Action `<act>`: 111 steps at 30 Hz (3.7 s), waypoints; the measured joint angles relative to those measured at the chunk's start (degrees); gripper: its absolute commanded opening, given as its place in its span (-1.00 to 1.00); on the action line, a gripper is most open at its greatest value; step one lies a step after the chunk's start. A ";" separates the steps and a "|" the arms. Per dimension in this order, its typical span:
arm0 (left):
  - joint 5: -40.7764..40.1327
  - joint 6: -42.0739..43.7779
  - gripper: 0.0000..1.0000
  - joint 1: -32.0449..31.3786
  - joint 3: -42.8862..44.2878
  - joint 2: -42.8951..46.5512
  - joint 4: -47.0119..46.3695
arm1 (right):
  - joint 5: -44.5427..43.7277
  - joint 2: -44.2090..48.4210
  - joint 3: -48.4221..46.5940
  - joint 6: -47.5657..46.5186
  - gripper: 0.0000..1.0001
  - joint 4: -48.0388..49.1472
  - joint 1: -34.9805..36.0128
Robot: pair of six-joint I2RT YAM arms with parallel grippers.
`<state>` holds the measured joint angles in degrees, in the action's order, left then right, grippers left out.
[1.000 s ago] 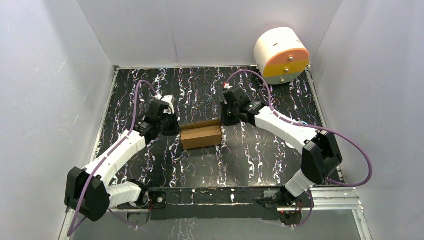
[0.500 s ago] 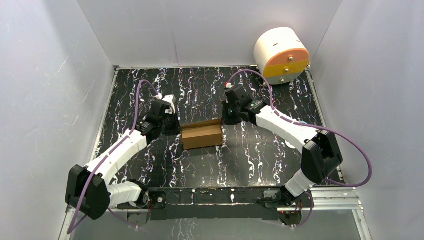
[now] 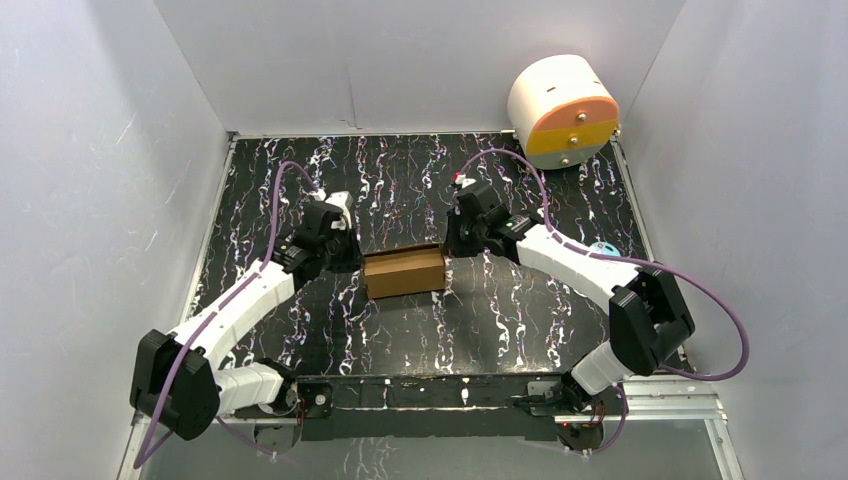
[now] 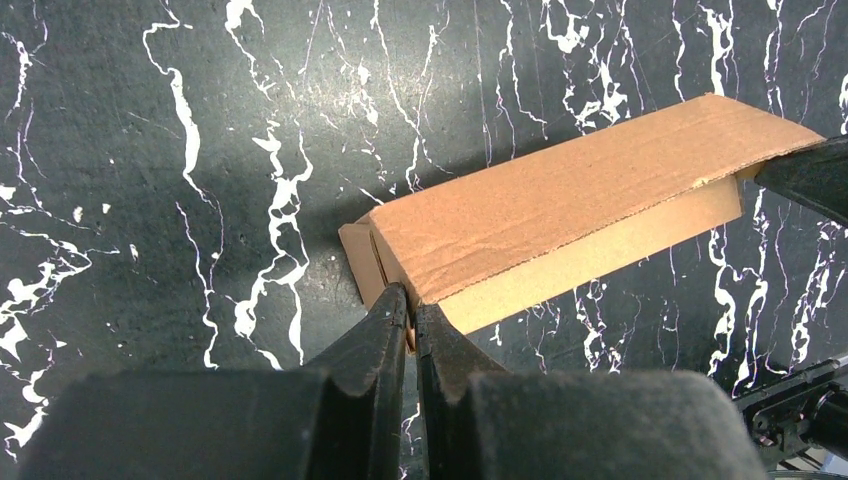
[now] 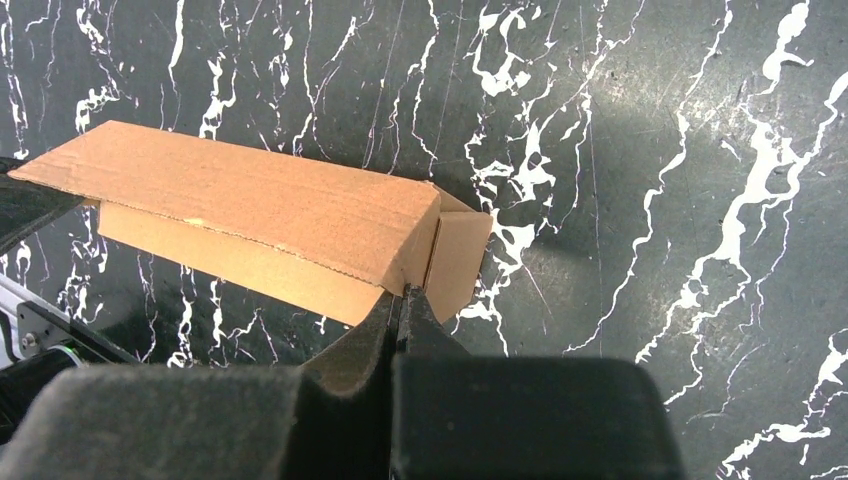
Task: Fold the paper box
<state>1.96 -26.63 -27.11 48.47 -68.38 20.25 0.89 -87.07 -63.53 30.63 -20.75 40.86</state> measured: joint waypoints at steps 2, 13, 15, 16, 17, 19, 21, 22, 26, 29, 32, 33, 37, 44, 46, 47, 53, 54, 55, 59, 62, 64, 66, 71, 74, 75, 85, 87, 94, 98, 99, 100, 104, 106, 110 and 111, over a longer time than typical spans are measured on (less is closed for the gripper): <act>0.07 -0.31 -0.92 -0.13 -0.68 0.26 -0.24 | 0.02 0.42 1.03 -0.48 -1.00 1.33 0.02; -0.09 -3.72 -0.91 -1.31 -7.98 5.81 -4.81 | 2.78 3.56 7.37 -3.69 -0.62 7.91 0.07; -0.09 -4.35 -0.91 -1.53 -9.09 7.10 -5.03 | 3.93 4.28 8.85 -4.11 -0.46 8.76 0.11; -0.07 -4.61 -0.91 -1.62 -9.62 7.65 -5.11 | 4.48 4.57 9.38 -4.24 -0.37 9.03 0.13; -0.07 -4.90 -0.91 -1.68 -10.08 8.13 -5.20 | 5.11 5.07 9.99 -4.44 -0.27 9.38 0.15; -0.04 -5.25 -0.91 -1.90 -10.75 8.70 -5.53 | 5.92 6.21 10.99 -4.55 -0.10 10.14 0.31; -0.04 -5.57 -0.91 -1.92 -11.34 8.94 -6.40 | 6.56 7.76 11.98 -4.66 0.09 10.64 0.48; -0.02 -5.73 -0.91 -1.92 -11.50 8.98 -6.73 | 6.80 8.59 12.24 -4.57 0.16 10.71 0.52; -0.02 -6.01 -0.91 -1.92 -11.82 9.05 -7.45 | 6.36 11.93 12.37 -3.76 0.49 11.87 0.63; -0.02 -6.19 -0.91 -1.92 -12.33 9.38 -8.17 | 4.79 13.94 12.48 -2.01 0.57 13.44 0.26; -0.02 -6.23 -0.91 -1.92 -12.44 9.42 -8.44 | 3.74 14.32 12.55 -0.48 0.53 15.32 -1.03; -0.02 -6.23 -0.91 -1.92 -12.44 9.42 -8.48 | 3.54 14.19 12.68 -0.04 0.50 15.96 -1.57; -0.04 -6.23 -0.91 -1.92 -12.63 9.64 -8.68 | 4.00 12.00 13.22 2.38 0.42 20.35 -4.04; -0.02 -6.54 -0.89 -1.95 -14.97 11.56 -11.17 | 6.23 7.37 15.34 4.87 0.29 25.94 -5.22; -0.02 -6.60 -0.86 -1.95 -15.10 11.63 -11.52 | 7.19 6.27 16.04 5.01 0.26 27.04 -5.22; -0.02 -6.62 -0.84 -1.95 -15.15 11.63 -11.67 | 7.76 5.95 16.63 4.98 0.25 27.71 -5.22; 0.02 -7.21 -0.51 -1.95 -16.00 12.50 -12.41 | 10.23 5.57 20.57 5.16 0.18 31.67 -5.25; -0.02 -7.41 -0.43 -1.95 -16.26 12.79 -12.37 | 10.60 5.57 21.14 5.16 0.18 32.63 -5.29; -0.04 -7.61 -0.34 -1.95 -16.68 13.07 -12.11 | 10.99 5.57 21.59 5.14 0.18 33.27 -5.31; 0.15 -9.20 -0.07 -1.95 -17.81 15.43 -11.06 | 11.78 5.57 22.88 5.07 0.17 35.43 -5.44; 0.44 -10.49 0.05 -1.95 -18.05 18.58 -9.35 | 12.17 5.57 23.58 4.98 0.17 36.89 -5.55; 0.44 -11.58 0.11 -1.95 -18.05 21.29 -8.96 | 12.37 5.57 23.98 4.94 0.17 37.73 -5.55; 0.42 -12.68 0.22 -1.95 -18.05 23.96 -8.79 | 12.63 5.40 24.02 4.90 0.16 38.14 -5.55; -2.93 -16.92 0.34 -1.95 -19.17 31.06 -10.60 | 13.44 4.72 24.72 4.72 0.16 40.37 -5.60; -5.92 -20.33 0.33 -1.92 -21.92 33.64 -13.05 | 13.75 4.70 25.53 4.70 0.17 41.44 -5.60; -6.82 -21.51 0.32 -1.88 -22.93 33.83 -13.99 | 13.86 4.70 25.75 4.63 0.17 41.90 -5.62; -2.54 -29.27 0.14 4.15 -28.65 26.69 -26.29 | 14.29 4.70 26.53 3.87 0.17 43.41 -5.62; 0.57 -30.95 0.07 6.86 -30.56 24.37 -30.05 | 14.34 4.70 26.75 3.87 0.17 43.58 -5.62; 10.08 -35.21 -0.07 11.17 -35.43 17.97 -39.45 | 14.36 4.68 26.93 3.76 0.17 44.09 -5.62; 13.73 -36.26 -0.13 11.58 -36.94 16.72 -43.91 | 14.73 4.09 26.99 3.69 0.16 44.72 -5.62; 14.45 -36.35 -0.16 11.58 -37.53 16.65 -44.74 | 14.82 3.89 27.02 3.72 0.15 44.85 -5.62; 15.08 -36.46 -0.20 11.63 -38.05 16.68 -45.29 | 14.97 3.65 27.02 3.69 0.14 44.98 -5.62; 16.37 -36.41 -0.37 11.63 -39.01 16.85 -46.23 | 15.56 2.89 27.71 3.89 0.07 46.05 -5.64; 16.68 -36.15 -0.40 11.63 -39.28 17.33 -46.40 | 15.78 2.78 28.06 3.96 0.06 47.12 -5.64; 16.76 -35.60 -0.47 11.63 -40.46 18.43 -47.04 | 16.70 2.32 28.92 4.37 0.06 49.46 -5.77; 16.76 -35.50 -0.50 11.63 -40.72 18.51 -47.30 | 17.29 2.01 29.07 4.63 0.06 50.18 -6.03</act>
<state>18.72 -62.13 -15.49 7.75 -49.87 -27.05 18.17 -85.06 -34.46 35.27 29.43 34.83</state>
